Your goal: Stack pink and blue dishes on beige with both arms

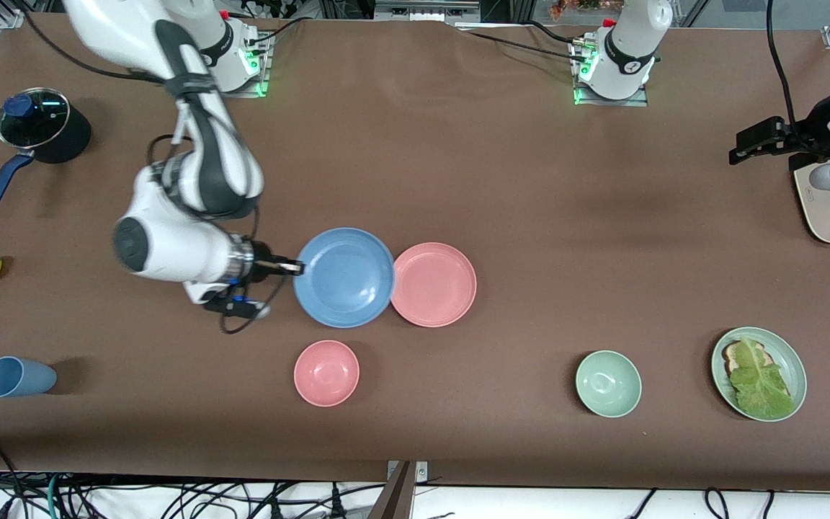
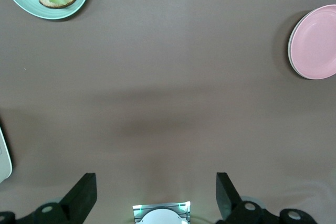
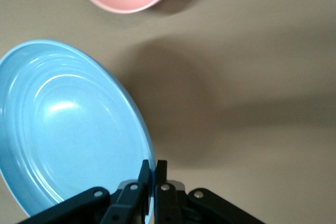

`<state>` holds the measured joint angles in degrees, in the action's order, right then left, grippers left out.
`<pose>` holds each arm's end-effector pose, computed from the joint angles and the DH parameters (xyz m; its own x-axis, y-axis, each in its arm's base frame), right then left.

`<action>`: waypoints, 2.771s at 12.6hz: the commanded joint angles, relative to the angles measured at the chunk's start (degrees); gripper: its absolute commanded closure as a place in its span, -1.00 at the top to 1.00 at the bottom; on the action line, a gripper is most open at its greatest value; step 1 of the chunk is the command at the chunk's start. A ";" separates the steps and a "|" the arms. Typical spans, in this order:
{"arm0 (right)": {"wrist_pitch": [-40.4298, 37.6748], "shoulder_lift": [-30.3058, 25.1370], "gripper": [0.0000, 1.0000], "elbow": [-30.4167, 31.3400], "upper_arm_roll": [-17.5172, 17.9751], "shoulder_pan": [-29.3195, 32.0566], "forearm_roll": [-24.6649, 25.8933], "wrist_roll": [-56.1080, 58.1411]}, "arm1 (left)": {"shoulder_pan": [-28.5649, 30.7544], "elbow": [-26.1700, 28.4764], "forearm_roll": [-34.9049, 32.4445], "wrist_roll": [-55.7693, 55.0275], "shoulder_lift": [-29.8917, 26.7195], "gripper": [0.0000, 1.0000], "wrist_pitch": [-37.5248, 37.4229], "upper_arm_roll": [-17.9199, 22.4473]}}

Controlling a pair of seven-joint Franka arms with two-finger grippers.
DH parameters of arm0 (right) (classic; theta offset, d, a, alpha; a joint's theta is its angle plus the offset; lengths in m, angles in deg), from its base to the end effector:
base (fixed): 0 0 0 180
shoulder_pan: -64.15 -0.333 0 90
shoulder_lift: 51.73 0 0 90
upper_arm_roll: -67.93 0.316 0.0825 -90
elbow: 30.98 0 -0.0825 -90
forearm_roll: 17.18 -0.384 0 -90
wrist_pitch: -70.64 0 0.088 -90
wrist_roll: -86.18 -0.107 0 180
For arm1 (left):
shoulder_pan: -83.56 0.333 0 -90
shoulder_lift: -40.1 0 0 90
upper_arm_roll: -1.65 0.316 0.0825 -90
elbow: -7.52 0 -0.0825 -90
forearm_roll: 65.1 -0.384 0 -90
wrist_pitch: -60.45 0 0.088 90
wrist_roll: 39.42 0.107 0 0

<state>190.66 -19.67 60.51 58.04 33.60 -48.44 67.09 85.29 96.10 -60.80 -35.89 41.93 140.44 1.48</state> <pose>0.6290 0.2810 0.3096 0.9589 -0.1989 -0.2025 -0.2547 -0.9176 -0.3052 0.5444 0.0058 0.6051 0.9833 -0.0477 -0.1754 -0.0329 -0.9957 0.0860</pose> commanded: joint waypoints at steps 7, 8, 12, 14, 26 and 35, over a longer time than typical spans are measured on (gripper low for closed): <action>17.07 8.55 -1.00 -1.23 -0.66 -12.78 -0.73 -11.59 | 0.73 -0.69 -1.58 1.12 0.89 1.00 -0.01 -0.36; 18.74 8.90 -1.00 -1.23 -0.66 -13.57 -0.82 -11.50 | 0.73 -0.69 -1.49 1.12 0.89 1.00 0.00 -0.36; 19.10 9.61 0.02 -1.23 -0.66 -13.84 -0.73 -11.59 | 0.73 -0.78 -1.40 1.12 0.89 1.00 0.00 -0.36; 18.41 9.09 1.00 -1.14 -0.75 -14.01 1.02 -10.71 | 0.73 -0.78 -1.40 1.12 0.89 1.00 0.00 -0.36; -13.66 -7.60 1.00 -1.23 -26.21 -13.84 14.04 14.21 | 0.73 -0.87 -1.40 1.74 1.24 1.00 0.00 -0.36; -41.63 -13.21 1.00 -18.81 -27.34 -5.26 22.80 18.21 | 0.64 -0.78 -1.14 1.74 1.24 1.00 0.00 -0.45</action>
<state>151.12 -30.79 43.42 23.91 23.52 -29.54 85.32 85.81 96.05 -60.80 -35.38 42.91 140.51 1.43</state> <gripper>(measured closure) 0.000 0.000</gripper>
